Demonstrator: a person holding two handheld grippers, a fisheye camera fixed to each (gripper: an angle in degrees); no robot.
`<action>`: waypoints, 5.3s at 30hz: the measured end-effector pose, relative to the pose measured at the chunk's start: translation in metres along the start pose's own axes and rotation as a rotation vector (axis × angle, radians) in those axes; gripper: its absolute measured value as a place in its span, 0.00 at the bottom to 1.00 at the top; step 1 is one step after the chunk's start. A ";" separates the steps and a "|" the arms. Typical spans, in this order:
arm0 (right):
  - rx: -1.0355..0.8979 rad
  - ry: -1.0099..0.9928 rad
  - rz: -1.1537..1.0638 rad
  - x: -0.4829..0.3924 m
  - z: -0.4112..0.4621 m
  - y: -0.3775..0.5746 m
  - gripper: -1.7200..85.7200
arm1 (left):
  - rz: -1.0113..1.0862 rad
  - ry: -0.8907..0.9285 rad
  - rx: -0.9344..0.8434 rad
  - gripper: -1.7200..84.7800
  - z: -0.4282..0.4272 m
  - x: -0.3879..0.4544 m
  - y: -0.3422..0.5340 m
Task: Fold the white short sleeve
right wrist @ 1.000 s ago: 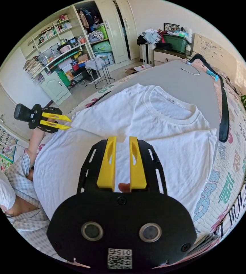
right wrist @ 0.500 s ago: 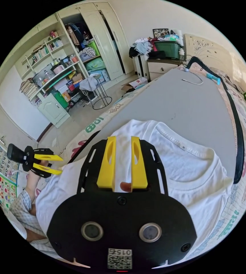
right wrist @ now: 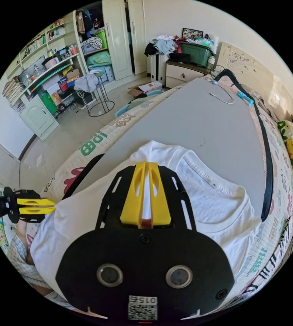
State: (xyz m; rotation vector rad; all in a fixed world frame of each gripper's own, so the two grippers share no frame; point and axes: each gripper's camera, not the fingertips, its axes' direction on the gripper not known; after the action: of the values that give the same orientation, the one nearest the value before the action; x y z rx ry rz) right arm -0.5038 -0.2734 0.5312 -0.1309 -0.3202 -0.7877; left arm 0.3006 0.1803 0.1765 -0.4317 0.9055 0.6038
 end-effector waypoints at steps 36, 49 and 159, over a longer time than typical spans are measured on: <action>0.153 0.033 0.268 0.179 -0.152 0.153 0.16 | -0.456 0.189 -0.231 0.17 0.137 -0.130 -0.205; 0.046 0.197 0.145 0.129 -0.168 0.179 0.06 | -0.316 0.063 -0.173 0.04 0.104 -0.101 -0.222; 0.455 0.007 0.147 -0.107 -0.480 0.822 0.11 | 0.110 0.324 0.164 0.08 -0.219 0.112 -0.214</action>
State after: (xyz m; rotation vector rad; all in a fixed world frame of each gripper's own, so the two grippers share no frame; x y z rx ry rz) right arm 0.1242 0.2618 0.0450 0.2731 -0.4699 -0.5536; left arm 0.3622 -0.0755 -0.0169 -0.3378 1.2853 0.5635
